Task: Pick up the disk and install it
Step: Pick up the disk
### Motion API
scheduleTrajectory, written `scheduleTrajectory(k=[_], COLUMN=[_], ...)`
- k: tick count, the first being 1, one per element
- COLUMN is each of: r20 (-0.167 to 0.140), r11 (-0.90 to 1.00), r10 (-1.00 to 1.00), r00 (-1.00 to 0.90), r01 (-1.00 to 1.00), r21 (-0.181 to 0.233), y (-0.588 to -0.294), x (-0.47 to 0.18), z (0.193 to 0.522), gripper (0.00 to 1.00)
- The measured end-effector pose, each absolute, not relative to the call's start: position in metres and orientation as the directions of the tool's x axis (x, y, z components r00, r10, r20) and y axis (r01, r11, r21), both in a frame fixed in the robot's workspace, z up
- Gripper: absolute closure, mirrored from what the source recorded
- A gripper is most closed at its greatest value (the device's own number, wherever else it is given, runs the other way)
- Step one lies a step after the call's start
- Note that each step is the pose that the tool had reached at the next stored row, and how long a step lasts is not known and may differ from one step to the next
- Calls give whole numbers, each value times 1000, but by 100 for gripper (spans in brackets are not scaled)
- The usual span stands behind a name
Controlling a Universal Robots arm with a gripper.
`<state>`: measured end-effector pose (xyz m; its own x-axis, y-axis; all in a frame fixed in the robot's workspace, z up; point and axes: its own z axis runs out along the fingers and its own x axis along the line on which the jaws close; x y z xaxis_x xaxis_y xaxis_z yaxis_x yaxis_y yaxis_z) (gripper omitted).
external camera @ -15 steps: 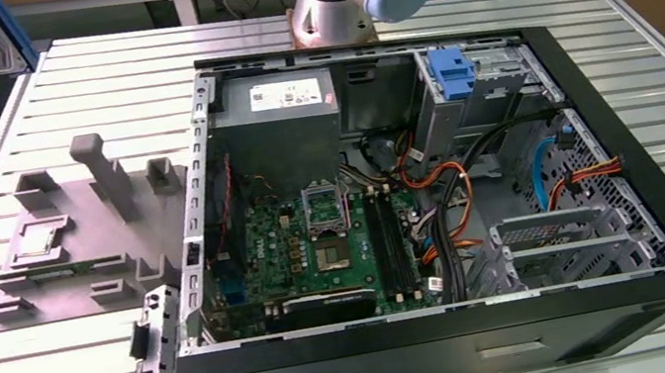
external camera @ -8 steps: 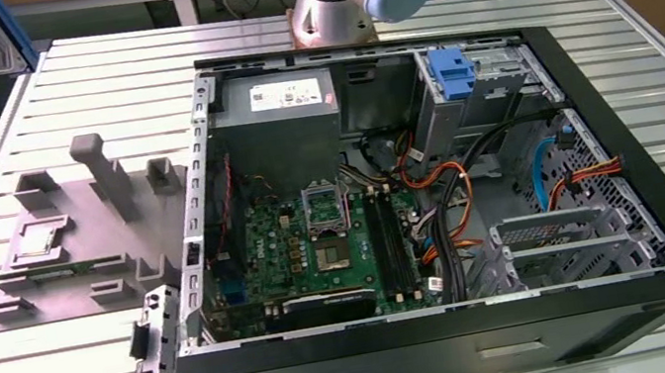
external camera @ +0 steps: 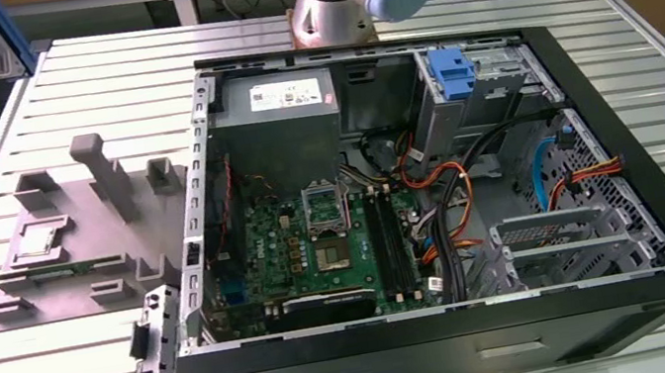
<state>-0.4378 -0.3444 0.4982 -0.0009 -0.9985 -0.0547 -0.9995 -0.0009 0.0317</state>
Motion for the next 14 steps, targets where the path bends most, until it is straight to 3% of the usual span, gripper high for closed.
scheduleTrajectory(k=[14], r20=[-55], r11=[-1], r10=[-999], r00=[-1], r01=[-999], r21=[32], y=[-354], x=[-429], z=[498], gripper=[64])
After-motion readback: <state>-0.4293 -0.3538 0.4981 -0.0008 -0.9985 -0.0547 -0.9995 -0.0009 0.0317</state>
